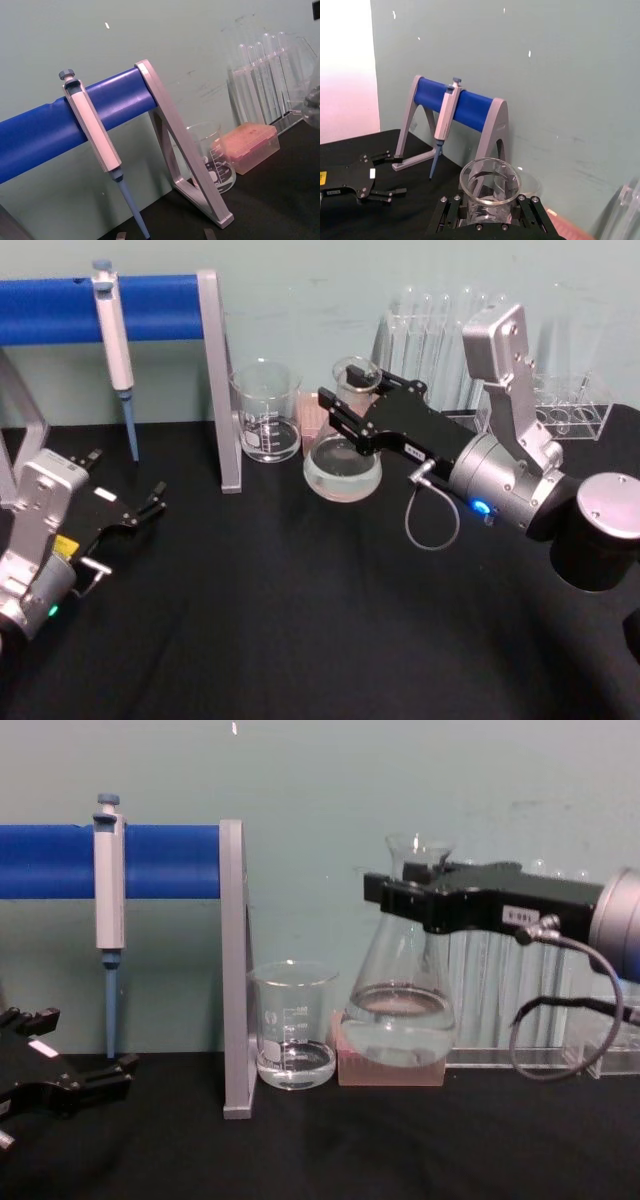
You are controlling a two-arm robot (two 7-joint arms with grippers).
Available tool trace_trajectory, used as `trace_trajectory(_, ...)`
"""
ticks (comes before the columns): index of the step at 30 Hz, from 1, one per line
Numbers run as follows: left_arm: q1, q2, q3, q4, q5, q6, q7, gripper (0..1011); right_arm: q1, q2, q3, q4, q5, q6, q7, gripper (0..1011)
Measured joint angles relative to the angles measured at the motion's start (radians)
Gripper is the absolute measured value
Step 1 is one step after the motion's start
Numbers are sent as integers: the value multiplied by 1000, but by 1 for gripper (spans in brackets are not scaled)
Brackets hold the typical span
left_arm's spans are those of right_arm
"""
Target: Grasp the erlenmeyer flask with one hand, shake it three times, then place it back.
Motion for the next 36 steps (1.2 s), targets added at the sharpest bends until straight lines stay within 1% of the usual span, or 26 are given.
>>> trace_trajectory(10,0,0,0,0,0,0,0,1001,8,8,-1,-33,1,30,-6,450)
trace_trajectory(15,0,0,0,0,0,0,0,1001,6,9,-4,-42,13,49,-6,450)
trace_trajectory(36,0,0,0,0,0,0,0,1001,-5,20,-14,-51,30,64,-14,450)
